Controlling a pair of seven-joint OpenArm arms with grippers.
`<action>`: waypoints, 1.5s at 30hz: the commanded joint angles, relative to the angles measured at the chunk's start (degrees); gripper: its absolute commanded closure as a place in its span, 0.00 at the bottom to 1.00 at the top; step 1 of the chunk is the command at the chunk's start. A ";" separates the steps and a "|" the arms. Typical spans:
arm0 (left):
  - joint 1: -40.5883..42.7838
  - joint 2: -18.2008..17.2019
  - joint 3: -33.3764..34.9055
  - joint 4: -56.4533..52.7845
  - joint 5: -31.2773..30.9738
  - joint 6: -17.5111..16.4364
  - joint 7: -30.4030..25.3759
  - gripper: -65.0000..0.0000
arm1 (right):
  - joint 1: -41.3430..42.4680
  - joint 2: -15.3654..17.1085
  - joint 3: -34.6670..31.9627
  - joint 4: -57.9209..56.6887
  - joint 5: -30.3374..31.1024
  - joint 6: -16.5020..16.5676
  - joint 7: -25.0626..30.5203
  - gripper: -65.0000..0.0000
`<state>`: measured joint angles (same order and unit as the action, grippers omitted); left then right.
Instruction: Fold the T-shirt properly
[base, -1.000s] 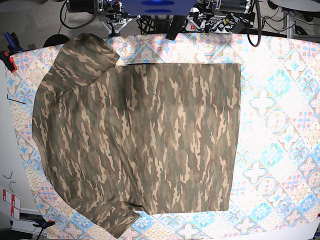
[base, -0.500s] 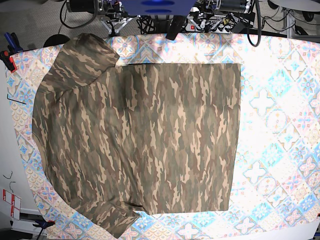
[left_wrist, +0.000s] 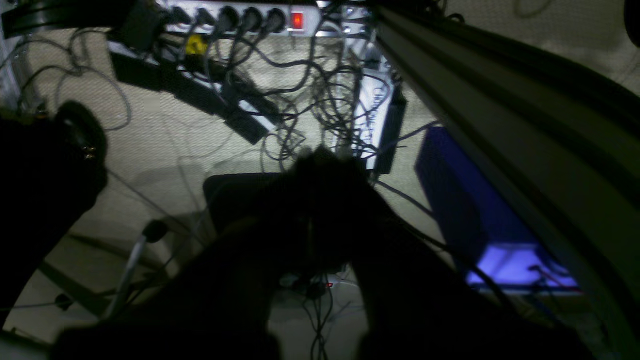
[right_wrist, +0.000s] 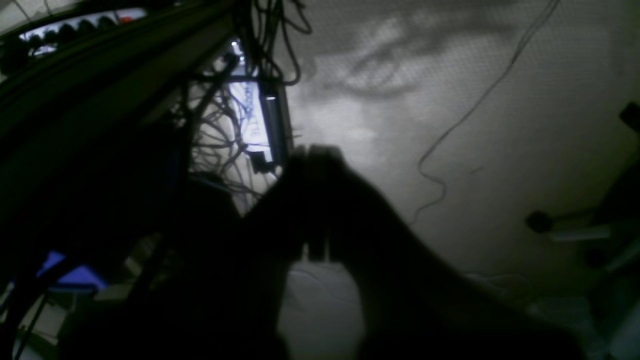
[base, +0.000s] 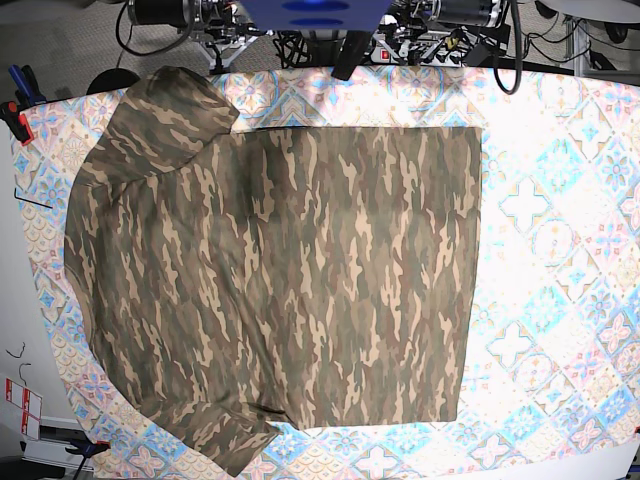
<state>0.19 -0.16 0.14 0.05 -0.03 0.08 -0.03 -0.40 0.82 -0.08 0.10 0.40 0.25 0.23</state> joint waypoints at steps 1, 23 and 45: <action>0.83 -0.14 0.08 0.08 0.25 0.14 -0.19 1.00 | -1.66 0.98 0.21 -0.10 0.08 -0.21 0.17 1.00; 18.32 -2.34 -0.19 -0.05 -0.19 0.14 -52.06 1.00 | -16.61 0.89 0.30 -0.10 0.17 -0.30 36.47 1.00; 33.97 -2.25 -0.36 21.97 -0.45 0.41 -71.84 1.00 | -33.05 1.07 0.21 9.26 0.08 -0.30 74.36 1.00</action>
<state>32.60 -2.50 -0.16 22.74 -0.30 0.25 -69.82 -32.05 1.52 0.05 9.45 0.19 0.05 72.64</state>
